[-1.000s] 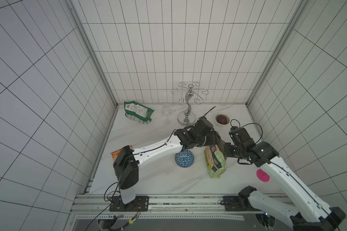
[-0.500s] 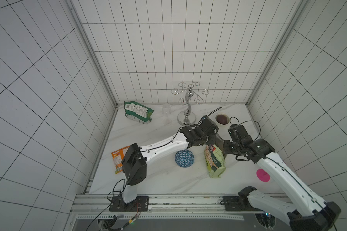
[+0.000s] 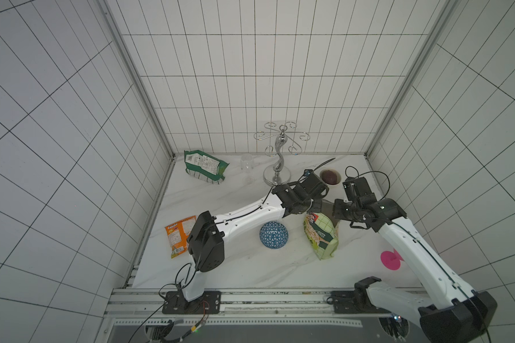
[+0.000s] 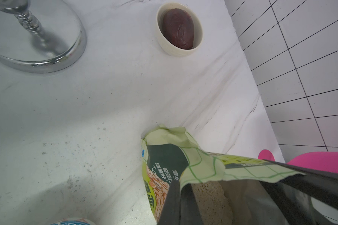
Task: Pour the oats into the breakfast bowl
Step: Open the oats bag at the center of the board.
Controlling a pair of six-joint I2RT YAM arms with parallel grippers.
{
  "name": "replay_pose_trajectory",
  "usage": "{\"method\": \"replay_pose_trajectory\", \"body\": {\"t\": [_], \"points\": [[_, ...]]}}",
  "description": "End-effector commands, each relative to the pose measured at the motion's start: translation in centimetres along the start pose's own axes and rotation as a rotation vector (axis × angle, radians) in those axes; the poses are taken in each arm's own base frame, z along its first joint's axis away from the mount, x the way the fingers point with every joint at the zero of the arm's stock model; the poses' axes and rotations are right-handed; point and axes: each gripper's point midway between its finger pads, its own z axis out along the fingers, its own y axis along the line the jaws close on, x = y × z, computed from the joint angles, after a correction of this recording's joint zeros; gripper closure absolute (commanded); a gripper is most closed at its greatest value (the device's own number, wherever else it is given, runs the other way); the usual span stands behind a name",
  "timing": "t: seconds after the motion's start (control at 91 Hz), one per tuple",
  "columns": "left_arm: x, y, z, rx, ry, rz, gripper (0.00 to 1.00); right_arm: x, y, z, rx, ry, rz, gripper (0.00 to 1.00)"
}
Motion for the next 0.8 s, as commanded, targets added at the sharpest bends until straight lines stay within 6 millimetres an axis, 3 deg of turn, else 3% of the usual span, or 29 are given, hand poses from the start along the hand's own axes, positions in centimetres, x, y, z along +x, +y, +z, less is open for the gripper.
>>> {"method": "replay_pose_trajectory", "body": {"t": [0.0, 0.143, 0.264, 0.319, 0.407, 0.528, 0.649, 0.792], "points": [[-2.5, 2.5, -1.3, -0.129, -0.078, 0.039, 1.0, -3.6, -0.4, -1.1, 0.003, -0.103, 0.024, 1.0], [-3.7, 3.1, -1.6, -0.166, -0.117, 0.05, 1.0, -4.9, 0.3, 0.3, -0.031, -0.099, 0.018, 1.0], [-3.5, 3.5, -0.5, -0.147, -0.074, 0.011, 0.99, -5.2, 0.9, 1.5, -0.057, -0.066, 0.012, 1.0], [-3.2, 3.4, -0.1, -0.122, -0.042, -0.007, 0.84, -4.9, 1.2, 1.7, -0.073, -0.047, 0.008, 0.99], [-3.1, 3.2, -0.5, -0.101, -0.025, -0.019, 0.54, -4.2, 1.5, 1.5, -0.101, -0.029, 0.006, 0.83], [-3.1, 2.7, -1.3, -0.065, -0.019, -0.051, 0.33, -3.1, 1.8, 0.9, -0.143, -0.011, 0.012, 0.67], [-2.2, 1.7, -1.6, 0.006, 0.015, -0.089, 0.3, -1.8, 2.4, 0.1, -0.199, 0.01, 0.005, 0.52], [-0.5, 1.1, -1.6, 0.041, 0.08, -0.126, 0.3, -0.3, 2.2, -0.3, -0.205, 0.039, -0.006, 0.5]]}}
